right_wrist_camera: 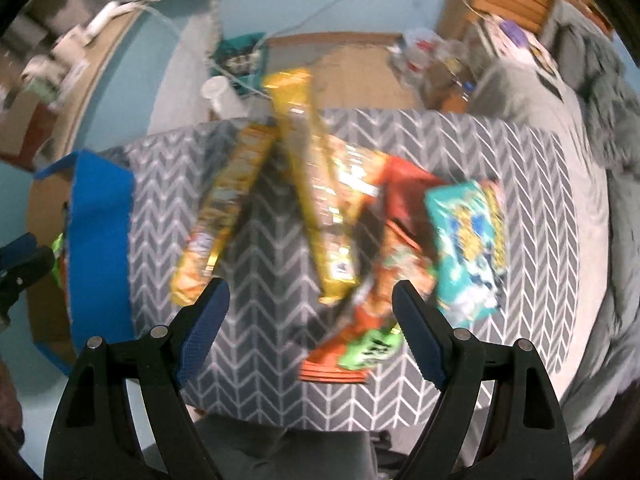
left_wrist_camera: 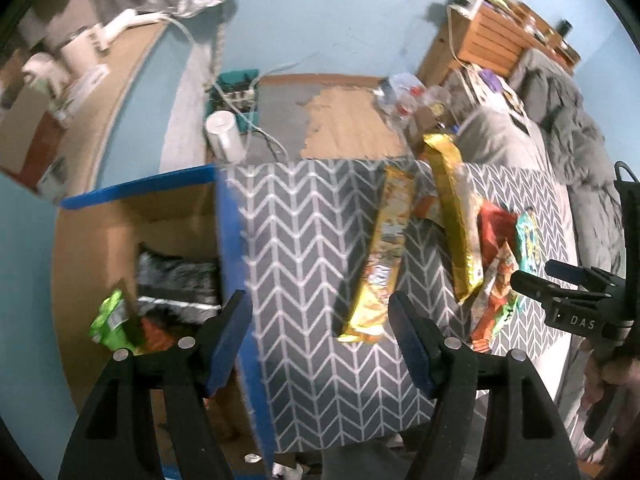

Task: Organize snacks
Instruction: 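Move both open tools from the box over the snack pile on the table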

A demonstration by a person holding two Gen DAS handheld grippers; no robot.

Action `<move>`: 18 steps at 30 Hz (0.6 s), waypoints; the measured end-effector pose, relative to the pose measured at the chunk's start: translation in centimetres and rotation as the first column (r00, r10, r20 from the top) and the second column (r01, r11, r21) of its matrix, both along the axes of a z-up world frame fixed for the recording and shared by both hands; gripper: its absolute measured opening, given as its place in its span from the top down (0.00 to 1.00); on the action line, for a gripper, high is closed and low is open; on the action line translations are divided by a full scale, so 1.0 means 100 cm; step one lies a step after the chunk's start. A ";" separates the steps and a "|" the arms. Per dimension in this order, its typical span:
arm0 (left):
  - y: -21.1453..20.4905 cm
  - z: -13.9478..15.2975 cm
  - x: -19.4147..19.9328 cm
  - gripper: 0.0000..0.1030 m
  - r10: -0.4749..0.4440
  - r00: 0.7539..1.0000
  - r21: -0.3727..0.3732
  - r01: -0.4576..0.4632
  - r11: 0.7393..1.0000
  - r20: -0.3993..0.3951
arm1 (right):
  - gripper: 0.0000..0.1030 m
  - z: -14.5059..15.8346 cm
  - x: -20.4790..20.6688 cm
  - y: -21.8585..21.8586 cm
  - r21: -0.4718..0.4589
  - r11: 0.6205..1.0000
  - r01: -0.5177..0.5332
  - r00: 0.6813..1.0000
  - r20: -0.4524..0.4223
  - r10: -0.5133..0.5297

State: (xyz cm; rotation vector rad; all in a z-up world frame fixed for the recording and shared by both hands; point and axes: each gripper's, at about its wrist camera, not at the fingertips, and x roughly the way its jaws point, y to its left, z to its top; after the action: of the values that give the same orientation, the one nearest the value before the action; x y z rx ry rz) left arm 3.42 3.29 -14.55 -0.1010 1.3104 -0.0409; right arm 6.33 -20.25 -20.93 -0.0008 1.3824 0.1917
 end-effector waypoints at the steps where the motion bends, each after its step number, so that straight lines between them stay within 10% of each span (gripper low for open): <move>1: -0.005 -0.003 0.003 0.30 -0.011 1.000 0.001 0.011 1.000 -0.007 | 0.19 -0.001 0.000 -0.006 0.000 1.000 0.015 1.000 -0.003 -0.015; 18: -0.053 -0.073 0.046 0.30 -0.122 0.985 -0.003 0.122 0.993 -0.119 | 0.19 -0.063 -0.005 -0.069 0.053 0.976 0.209 0.971 -0.126 -0.202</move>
State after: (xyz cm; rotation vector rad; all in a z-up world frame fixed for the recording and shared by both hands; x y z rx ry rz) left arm 8.05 -1.98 -21.86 -0.0196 1.4346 -0.1382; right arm 5.82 -27.13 -27.23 0.2117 1.4848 0.0645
